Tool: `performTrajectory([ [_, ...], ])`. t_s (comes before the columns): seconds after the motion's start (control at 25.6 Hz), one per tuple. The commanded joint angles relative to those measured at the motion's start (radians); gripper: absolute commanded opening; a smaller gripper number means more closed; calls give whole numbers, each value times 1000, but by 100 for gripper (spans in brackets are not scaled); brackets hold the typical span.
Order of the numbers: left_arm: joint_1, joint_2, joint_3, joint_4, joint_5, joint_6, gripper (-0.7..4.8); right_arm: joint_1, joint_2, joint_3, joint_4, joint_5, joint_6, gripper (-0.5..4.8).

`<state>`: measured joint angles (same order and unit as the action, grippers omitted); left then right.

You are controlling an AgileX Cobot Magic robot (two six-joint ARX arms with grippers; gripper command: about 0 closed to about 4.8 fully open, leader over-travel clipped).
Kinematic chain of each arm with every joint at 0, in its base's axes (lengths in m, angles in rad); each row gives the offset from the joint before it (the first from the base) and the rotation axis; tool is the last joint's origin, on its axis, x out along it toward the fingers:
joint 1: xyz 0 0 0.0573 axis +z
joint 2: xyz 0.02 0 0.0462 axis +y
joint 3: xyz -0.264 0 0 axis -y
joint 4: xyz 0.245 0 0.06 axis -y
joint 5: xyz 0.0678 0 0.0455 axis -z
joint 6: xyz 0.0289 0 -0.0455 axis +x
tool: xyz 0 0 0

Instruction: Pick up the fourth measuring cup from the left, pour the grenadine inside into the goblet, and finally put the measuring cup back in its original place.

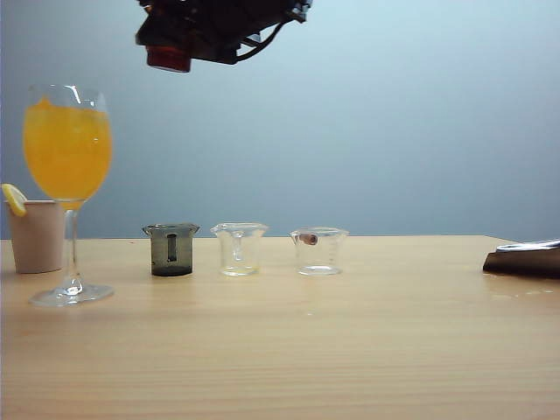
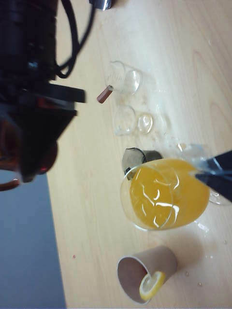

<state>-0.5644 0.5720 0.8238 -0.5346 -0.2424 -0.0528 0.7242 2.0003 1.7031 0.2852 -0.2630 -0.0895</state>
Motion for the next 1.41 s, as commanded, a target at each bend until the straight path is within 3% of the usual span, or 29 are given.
performTrajectory([
  [0.04,2,-12,3,-5,-29,4,-6,23,8,24,1,-5,-43,-1],
  [0.39,4,-31,-18,-18,-27,3,-6,63,42,35,10,0,-80,-1],
  [0.55,60,-37,-20,-20,-17,4,-6,71,47,35,27,29,-107,-1],
  [0.74,203,-36,-20,-16,137,10,-6,80,47,35,34,34,-129,-1],
  [0.9,471,-36,-20,-8,381,20,-6,89,65,35,59,37,-145,-1],
  [1.02,594,-36,-21,-7,520,52,-6,94,69,35,60,37,-176,-1],
  [1.13,585,-36,-20,-7,517,108,-6,95,69,35,74,49,-214,-1],
  [1.41,579,-35,-20,-10,528,105,-6,95,69,35,87,55,-288,-1],
])
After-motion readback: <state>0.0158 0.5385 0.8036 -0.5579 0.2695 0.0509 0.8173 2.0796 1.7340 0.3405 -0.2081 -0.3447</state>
